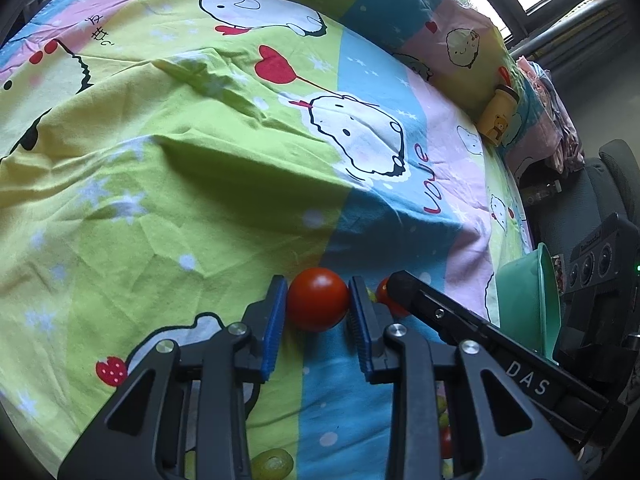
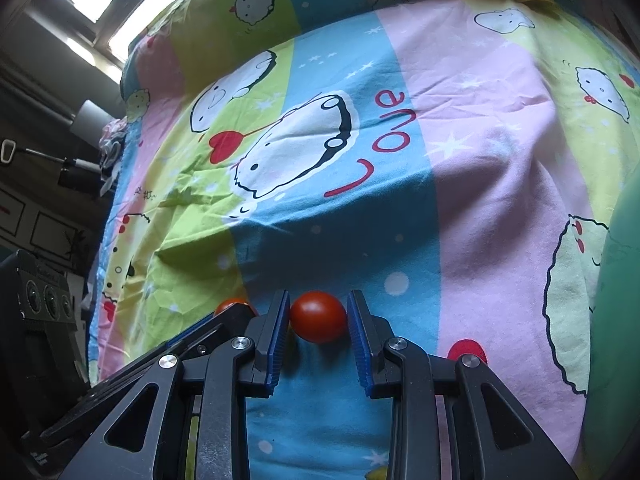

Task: Organize fruits
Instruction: 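Close the right tool's fingers around the red cherry tomato, then lift the tomato with the right tool and carry it over the basin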

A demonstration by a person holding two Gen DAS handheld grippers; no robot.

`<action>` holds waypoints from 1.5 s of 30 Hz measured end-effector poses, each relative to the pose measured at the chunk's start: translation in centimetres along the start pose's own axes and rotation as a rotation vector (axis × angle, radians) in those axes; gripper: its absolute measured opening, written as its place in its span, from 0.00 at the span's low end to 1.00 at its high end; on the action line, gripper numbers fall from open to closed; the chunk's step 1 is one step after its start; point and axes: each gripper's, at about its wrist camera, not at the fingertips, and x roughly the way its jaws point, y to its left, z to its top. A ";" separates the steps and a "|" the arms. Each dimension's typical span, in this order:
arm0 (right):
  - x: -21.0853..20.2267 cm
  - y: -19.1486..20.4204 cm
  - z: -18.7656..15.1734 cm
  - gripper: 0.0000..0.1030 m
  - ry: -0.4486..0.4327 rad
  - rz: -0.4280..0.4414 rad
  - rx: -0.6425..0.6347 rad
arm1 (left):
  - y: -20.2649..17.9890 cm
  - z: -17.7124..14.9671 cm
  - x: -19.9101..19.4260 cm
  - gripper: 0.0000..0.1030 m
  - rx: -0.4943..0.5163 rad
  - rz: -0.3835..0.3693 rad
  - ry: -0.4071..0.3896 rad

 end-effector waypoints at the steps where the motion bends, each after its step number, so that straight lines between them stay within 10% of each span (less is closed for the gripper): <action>1: 0.0 0.1 -0.1 0.31 -0.001 -0.005 -0.006 | 0.1 0.0 -0.1 0.30 -0.001 0.001 0.000; 45: -7.5 -0.6 -2.8 0.31 -0.175 0.055 0.053 | -3.3 -2.2 -6.1 0.30 0.105 -0.063 -0.147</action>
